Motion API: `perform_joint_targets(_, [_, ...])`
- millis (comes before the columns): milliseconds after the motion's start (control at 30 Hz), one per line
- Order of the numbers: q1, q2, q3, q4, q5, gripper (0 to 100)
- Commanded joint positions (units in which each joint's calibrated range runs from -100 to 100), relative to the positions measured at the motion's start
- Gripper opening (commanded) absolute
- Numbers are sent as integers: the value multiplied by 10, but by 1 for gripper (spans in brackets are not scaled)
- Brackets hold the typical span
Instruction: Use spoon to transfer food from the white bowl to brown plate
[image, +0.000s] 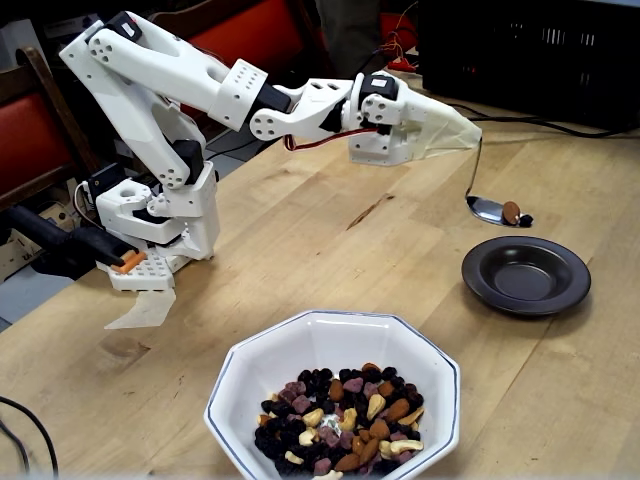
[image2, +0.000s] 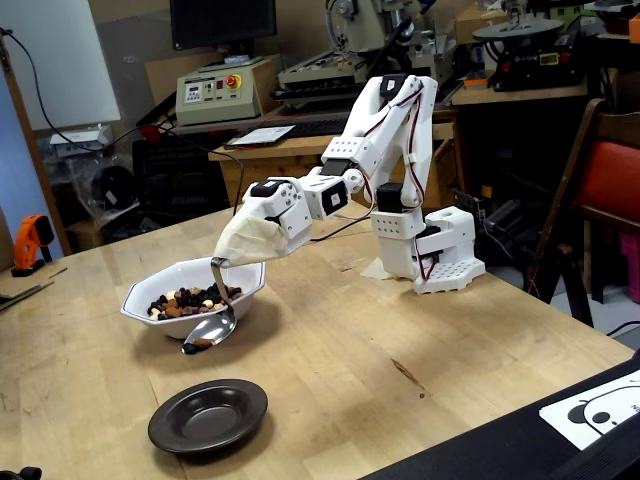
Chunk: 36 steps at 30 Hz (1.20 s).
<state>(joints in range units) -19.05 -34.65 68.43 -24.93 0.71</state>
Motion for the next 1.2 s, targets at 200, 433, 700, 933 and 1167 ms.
perform_joint_targets(200, [-1, 43, -51, -16, 1, 3])
perform_joint_targets(433, [-1, 60, -51, -16, 1, 3])
perform_joint_targets(700, [-1, 63, -51, -16, 1, 3])
perform_joint_targets(933, [-1, 74, -51, -16, 1, 3])
perform_joint_targets(1167, [-1, 112, -52, -16, 1, 3])
